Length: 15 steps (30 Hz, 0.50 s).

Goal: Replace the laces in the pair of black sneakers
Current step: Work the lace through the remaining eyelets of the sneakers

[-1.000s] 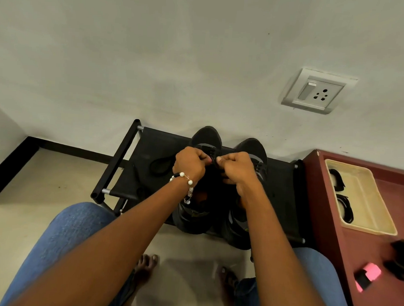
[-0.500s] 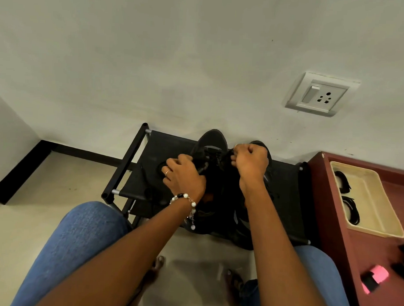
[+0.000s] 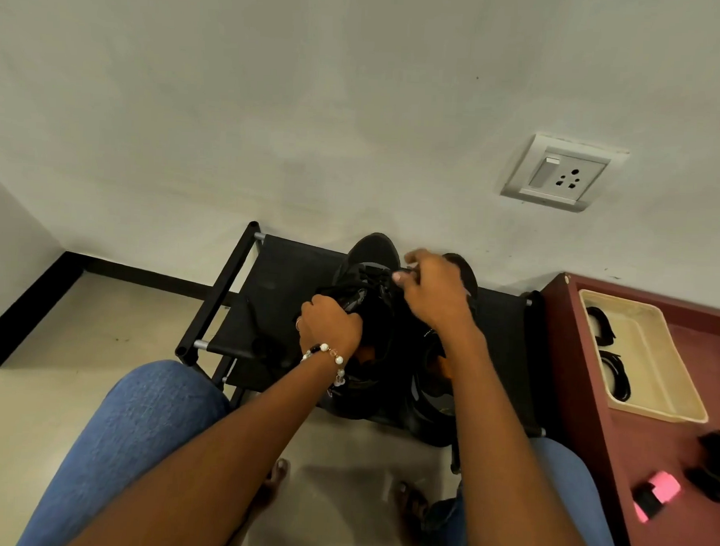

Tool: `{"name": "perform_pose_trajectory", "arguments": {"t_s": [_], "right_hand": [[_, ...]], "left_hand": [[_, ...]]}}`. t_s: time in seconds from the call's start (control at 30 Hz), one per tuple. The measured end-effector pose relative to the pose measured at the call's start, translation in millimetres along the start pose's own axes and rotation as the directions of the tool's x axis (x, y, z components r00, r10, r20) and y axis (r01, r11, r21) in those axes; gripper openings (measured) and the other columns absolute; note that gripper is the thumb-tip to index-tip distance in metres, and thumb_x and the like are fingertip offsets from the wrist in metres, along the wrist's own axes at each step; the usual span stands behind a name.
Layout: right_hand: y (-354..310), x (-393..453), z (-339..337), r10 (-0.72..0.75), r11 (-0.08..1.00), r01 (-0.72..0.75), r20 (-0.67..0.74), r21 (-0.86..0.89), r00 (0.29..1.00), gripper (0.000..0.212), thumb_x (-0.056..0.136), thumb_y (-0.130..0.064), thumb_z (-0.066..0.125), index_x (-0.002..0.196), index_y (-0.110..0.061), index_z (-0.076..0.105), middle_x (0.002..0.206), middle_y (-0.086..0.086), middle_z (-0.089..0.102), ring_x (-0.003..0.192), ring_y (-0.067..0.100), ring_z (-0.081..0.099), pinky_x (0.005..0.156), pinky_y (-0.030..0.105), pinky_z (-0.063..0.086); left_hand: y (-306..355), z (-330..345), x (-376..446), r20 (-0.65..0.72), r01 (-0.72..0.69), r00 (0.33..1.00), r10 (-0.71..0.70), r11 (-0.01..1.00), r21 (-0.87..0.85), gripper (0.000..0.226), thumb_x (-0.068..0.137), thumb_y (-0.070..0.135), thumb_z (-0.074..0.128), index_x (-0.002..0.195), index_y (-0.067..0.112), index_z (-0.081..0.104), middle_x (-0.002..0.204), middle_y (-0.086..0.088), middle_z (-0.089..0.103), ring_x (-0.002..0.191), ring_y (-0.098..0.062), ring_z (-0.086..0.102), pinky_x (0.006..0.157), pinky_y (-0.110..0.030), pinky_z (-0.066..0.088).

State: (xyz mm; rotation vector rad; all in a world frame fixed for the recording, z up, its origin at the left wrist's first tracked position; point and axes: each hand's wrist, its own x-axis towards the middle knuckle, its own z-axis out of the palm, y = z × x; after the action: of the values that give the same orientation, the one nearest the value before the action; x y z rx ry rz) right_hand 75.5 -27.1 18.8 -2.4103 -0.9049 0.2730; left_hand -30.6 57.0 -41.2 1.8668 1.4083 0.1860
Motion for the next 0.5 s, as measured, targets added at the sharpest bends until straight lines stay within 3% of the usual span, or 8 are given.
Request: {"name": "perform_pose_trajectory", "arguments": {"t_s": [0.03, 0.1, 0.23, 0.3, 0.37, 0.4, 0.5], "right_hand": [[6, 0, 9, 0.044, 0.992, -0.031, 0.107, -0.119, 0.993, 0.023, 0.094, -0.022, 0.063, 0.106, -0.003, 0.067, 0.096, 0.011, 0.067, 0.093, 0.026, 0.063, 0.086, 0.035, 0.051], [9, -2, 17, 0.134, 0.981, -0.102, 0.192, -0.167, 0.972, 0.021, 0.094, -0.02, 0.062, 0.091, 0.0, 0.069, 0.088, 0.016, 0.067, 0.09, 0.032, 0.064, 0.085, 0.04, 0.053], [2, -4, 12, 0.166, 0.974, -0.17, 0.04, 0.151, 0.985, 0.02, 0.094, -0.017, 0.062, 0.088, -0.003, 0.076, 0.09, 0.013, 0.073, 0.088, 0.024, 0.066, 0.083, 0.031, 0.051], [-5, -6, 7, 0.225, 0.895, -0.211, 0.011, 0.393, 0.974, 0.019, 0.094, -0.018, 0.062, 0.087, -0.009, 0.077, 0.093, 0.005, 0.074, 0.09, 0.016, 0.066, 0.086, 0.028, 0.051], [-10, -7, 2, 0.305, 0.674, -0.244, 0.038, 0.697, 0.952, 0.019, 0.095, -0.017, 0.061, 0.084, -0.012, 0.076, 0.093, 0.003, 0.075, 0.094, 0.014, 0.066, 0.085, 0.031, 0.053], [-12, -8, -3, 0.314, 0.531, -0.22, 0.05, 0.818, 0.948, 0.018, 0.095, -0.016, 0.061, 0.083, -0.012, 0.074, 0.095, 0.004, 0.075, 0.094, 0.016, 0.065, 0.078, 0.03, 0.052], [-23, -11, -27, 0.207, 0.115, -0.041, 0.016, 0.992, 0.978, 0.016, 0.095, -0.022, 0.059, 0.084, -0.014, 0.068, 0.106, 0.013, 0.072, 0.093, 0.022, 0.065, 0.059, 0.023, 0.04]], "left_hand": [[0, 0, 0, 0.001, 0.0, 1.0, 0.0, 1.0, -0.004, 0.034, 0.085, 0.023, 0.065, 0.109, 0.002, 0.056, 0.115, -0.016, 0.058, 0.107, -0.035, 0.057, 0.086, -0.041, 0.051], [1, 0, -1, 0.006, 0.0, 1.0, 0.0, 1.0, -0.009, 0.026, 0.085, 0.022, 0.064, 0.103, 0.004, 0.058, 0.109, -0.015, 0.061, 0.1, -0.033, 0.06, 0.08, -0.038, 0.051], [2, 1, 0, 0.028, -0.029, 0.999, 0.029, 1.0, -0.01, 0.027, 0.09, 0.018, 0.06, 0.113, 0.005, 0.058, 0.114, -0.015, 0.061, 0.104, -0.032, 0.06, 0.083, -0.037, 0.049], [3, 1, -1, 0.025, -0.045, 0.999, 0.044, 0.999, 0.009, 0.026, 0.091, 0.016, 0.058, 0.114, 0.004, 0.058, 0.116, -0.015, 0.06, 0.107, -0.032, 0.059, 0.085, -0.037, 0.049], [3, 2, 0, 0.025, -0.052, 0.998, 0.051, 0.999, 0.018, 0.024, 0.091, 0.014, 0.058, 0.113, 0.004, 0.058, 0.116, -0.016, 0.06, 0.107, -0.032, 0.059, 0.086, -0.038, 0.049], [3, 2, 0, 0.029, -0.056, 0.998, 0.056, 0.998, 0.022, 0.024, 0.092, 0.014, 0.058, 0.113, 0.004, 0.058, 0.116, -0.016, 0.06, 0.107, -0.033, 0.059, 0.087, -0.038, 0.049], [4, 1, -1, 0.041, -0.055, 0.998, 0.054, 0.998, 0.026, 0.023, 0.093, 0.014, 0.057, 0.113, 0.003, 0.057, 0.115, -0.016, 0.06, 0.105, -0.033, 0.06, 0.086, -0.038, 0.049]]}}
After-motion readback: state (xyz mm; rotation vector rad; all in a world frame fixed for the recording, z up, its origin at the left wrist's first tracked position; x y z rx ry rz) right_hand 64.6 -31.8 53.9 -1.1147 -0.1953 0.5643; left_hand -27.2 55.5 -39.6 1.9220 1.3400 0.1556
